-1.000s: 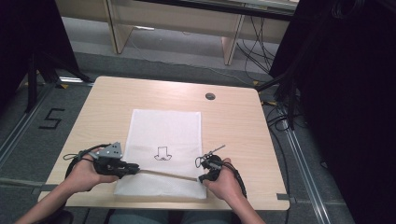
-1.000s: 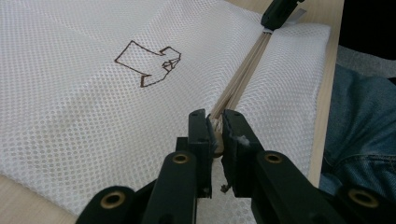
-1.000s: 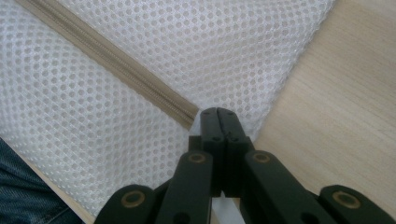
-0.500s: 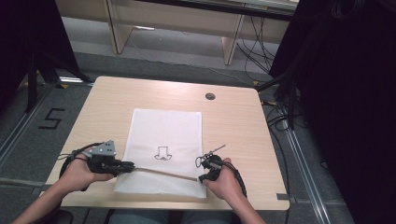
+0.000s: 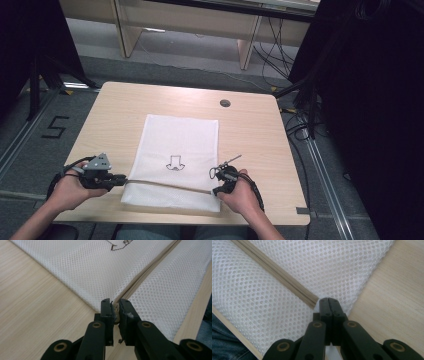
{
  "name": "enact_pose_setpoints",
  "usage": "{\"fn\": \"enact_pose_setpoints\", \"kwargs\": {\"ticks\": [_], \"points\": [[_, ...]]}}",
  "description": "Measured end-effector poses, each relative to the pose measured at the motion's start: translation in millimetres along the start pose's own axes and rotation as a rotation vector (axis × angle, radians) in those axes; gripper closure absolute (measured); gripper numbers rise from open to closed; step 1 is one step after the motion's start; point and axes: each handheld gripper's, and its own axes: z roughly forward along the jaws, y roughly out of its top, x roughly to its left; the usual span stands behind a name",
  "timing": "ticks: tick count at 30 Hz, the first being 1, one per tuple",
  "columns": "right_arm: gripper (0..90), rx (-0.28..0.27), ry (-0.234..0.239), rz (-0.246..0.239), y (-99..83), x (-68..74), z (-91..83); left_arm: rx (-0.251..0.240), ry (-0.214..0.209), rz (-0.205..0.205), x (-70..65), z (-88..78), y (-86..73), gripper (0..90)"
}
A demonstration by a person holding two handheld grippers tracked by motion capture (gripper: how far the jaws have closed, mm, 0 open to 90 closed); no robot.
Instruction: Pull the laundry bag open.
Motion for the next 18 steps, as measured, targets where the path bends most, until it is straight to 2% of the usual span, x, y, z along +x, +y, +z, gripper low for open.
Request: {"fn": "enact_pose_setpoints", "kwargs": {"ticks": [2, 4, 6, 7, 8, 14, 16, 17, 18], "points": [[90.0, 0.007, -0.001, 0.012, -0.1, 0.7, -0.5, 0.017, 0.017, 0.015, 0.0, 0.7, 0.1, 81.8], [90.0, 0.018, 0.006, 0.011, 0.2, -0.2, -0.4, 0.027, 0.016, 0.001, -1.7, 2.1, -0.3, 81.8], [90.0, 0.024, 0.003, 0.011, 0.2, -0.9, -0.4, 0.035, 0.019, 0.018, -1.3, 2.4, -0.1, 81.8], [90.0, 0.026, -0.01, 0.014, 0.2, -1.1, -0.1, 0.04, 0.026, 0.001, -1.2, 2.9, -0.9, 81.8], [90.0, 0.021, 0.014, 0.011, 0.1, -0.7, -0.6, 0.047, 0.024, 0.003, -1.1, 3.0, -1.3, 81.8], [90.0, 0.022, 0.009, 0.011, 0.1, -0.4, -0.6, 0.045, 0.024, -0.003, -1.3, 4.2, -1.7, 81.7], [90.0, -0.003, 0.002, -0.002, -0.5, 0.6, -0.4, 0.051, 0.033, 0.01, 0.2, 4.0, -1.9, 81.7], [90.0, 0.013, -0.003, 0.017, -0.6, 2.1, -0.8, 0.05, 0.03, 0.005, -0.7, 4.2, -1.8, 81.7], [90.0, 0.01, -0.004, 0.007, -0.6, 1.9, -0.6, 0.053, 0.028, 0.0, -1.5, 4.7, -1.8, 81.7]]}}
